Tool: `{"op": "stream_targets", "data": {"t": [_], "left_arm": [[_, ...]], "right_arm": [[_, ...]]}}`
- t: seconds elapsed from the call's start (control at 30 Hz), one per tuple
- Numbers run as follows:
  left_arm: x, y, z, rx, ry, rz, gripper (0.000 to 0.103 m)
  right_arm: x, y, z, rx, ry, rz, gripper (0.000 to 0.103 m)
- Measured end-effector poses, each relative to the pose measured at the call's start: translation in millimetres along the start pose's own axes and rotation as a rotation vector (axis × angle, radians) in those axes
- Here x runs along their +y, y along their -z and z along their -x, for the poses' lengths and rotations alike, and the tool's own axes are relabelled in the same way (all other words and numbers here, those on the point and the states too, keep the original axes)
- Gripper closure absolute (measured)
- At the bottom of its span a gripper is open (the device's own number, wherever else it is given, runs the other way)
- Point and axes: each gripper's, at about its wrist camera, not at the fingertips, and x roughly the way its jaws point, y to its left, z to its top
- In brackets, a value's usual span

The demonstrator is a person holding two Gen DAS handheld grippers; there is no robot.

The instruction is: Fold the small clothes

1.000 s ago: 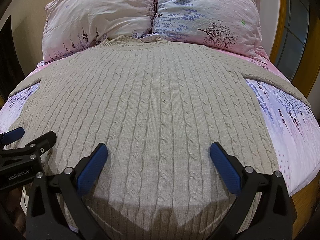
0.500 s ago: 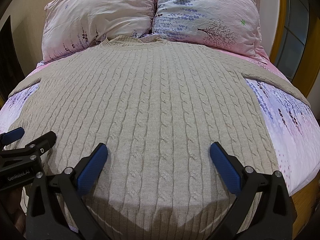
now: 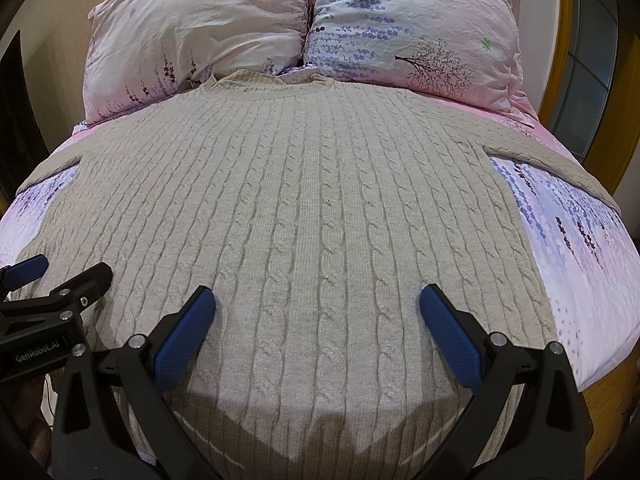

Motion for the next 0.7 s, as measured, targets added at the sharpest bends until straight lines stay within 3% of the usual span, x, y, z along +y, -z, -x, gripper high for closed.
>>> {"op": "stream_targets", "data": {"t": [0.4, 0.7], "left_arm": [[-0.9, -6.2, -4.8, 0.046, 0.006, -0.005, 0.001], [-1.0, -9.7, -6.5, 0.082, 0.012, -0.024, 0.001]], "right_arm": [[-0.8, -8.6, -2.8, 0.081, -0.01, 0.015, 0.002], [-6.6, -8.3, -3.0, 0.083, -0.06, 0.059, 0.002]]}}
